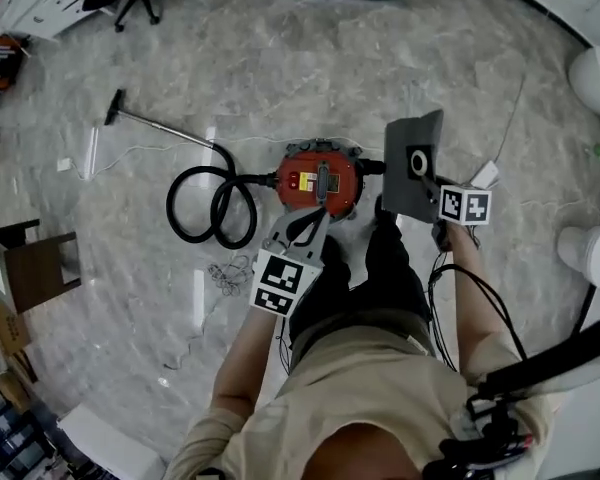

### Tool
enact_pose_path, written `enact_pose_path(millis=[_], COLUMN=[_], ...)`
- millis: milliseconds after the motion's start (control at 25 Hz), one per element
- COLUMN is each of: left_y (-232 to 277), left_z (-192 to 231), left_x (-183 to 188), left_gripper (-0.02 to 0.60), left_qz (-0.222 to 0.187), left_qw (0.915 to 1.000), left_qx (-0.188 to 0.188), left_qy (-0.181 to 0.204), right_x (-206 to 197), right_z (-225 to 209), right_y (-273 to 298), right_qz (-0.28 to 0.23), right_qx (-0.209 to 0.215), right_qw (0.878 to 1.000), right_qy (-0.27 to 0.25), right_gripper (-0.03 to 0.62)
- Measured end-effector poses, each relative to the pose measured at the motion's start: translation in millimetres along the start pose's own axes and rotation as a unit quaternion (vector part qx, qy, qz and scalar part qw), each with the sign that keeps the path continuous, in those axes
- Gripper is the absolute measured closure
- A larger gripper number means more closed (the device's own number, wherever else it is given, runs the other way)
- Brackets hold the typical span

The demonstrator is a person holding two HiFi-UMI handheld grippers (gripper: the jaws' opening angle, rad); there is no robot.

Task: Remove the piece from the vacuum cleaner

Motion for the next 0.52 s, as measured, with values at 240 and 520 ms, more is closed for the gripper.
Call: enact_pose_path(millis=[240,520], left_y=[-45.9,-97.6], left_z=[-5.9,-52.1], left_x=[20.9,22.7], left_gripper=[0.578,0.578], left_qz=[-0.021,-0.005], left_qw=[0.9985,0.9971], left_qx=[-0.015,-0.074], left_qy=[0.049,0.019], right_x=[-3.2,-74.1], right_z=[37.6,108.4], right_y=[-54.4,-138.8], right_qz=[-0.037,-0.067], right_qx=[-0.012,0.031], right_qw=[0.999,0.997], right_qy=[-0.014,0.011], right_gripper=[0.566,0.566])
Point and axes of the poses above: the fingertips, and each gripper's own axes: y forward along the fingers, z to its left, x out of its top, the point moved 10 cm from there along -y, backward along the fingers, and after that the axes turned 3 degrees about -z, right-handed, at the moved point
